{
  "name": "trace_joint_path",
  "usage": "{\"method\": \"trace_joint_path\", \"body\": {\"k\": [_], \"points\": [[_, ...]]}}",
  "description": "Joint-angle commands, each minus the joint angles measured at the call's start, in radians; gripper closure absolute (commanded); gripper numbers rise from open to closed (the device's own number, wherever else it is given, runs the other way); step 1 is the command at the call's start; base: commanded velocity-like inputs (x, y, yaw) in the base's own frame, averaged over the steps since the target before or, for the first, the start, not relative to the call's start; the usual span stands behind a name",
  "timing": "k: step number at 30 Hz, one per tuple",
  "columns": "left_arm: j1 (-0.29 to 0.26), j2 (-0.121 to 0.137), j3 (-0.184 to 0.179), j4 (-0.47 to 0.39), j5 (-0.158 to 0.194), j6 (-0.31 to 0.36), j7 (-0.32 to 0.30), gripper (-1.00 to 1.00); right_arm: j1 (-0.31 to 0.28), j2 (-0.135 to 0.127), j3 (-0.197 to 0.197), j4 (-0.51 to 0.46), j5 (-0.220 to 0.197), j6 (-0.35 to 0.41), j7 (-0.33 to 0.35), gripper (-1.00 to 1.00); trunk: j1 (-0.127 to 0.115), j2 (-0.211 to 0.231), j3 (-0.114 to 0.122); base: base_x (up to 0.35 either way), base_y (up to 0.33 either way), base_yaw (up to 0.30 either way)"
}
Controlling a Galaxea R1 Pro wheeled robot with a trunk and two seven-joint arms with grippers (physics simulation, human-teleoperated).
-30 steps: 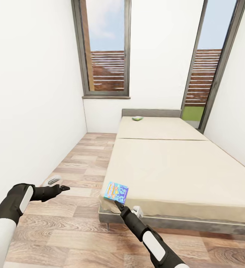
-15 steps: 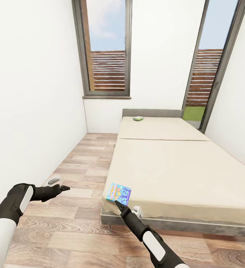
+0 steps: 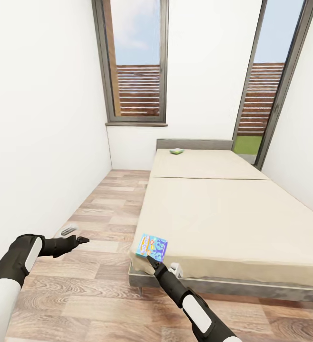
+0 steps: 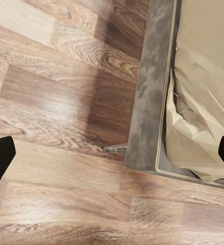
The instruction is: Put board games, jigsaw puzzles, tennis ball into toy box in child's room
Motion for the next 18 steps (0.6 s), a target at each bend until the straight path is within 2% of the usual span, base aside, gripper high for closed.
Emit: {"method": "trace_joint_path", "body": {"k": [1, 15, 18], "points": [[0.0, 0.0, 0.002, -0.001, 0.007, 0.008, 0.002, -1.0, -0.001, 0.0, 0.001, 0.0, -0.01, 0.005, 0.002, -1.0, 0.004, -0.007, -0.004, 0.0, 0.0, 0.0], [-0.001, 0.0, 0.002, -0.001, 0.007, 0.008, 0.002, -1.0, -0.001, 0.0, -0.001, 0.0, -0.012, 0.005, 0.002, -1.0, 0.057, -0.105, -0.048, 0.0, 0.0, 0.0], [-0.001, 0.0, 0.002, -0.001, 0.007, 0.008, 0.002, -1.0, -0.001, 0.0, -0.001, 0.0, -0.012, 0.005, 0.002, -1.0, 0.057, -0.105, -0.048, 0.0, 0.0, 0.0]]}}
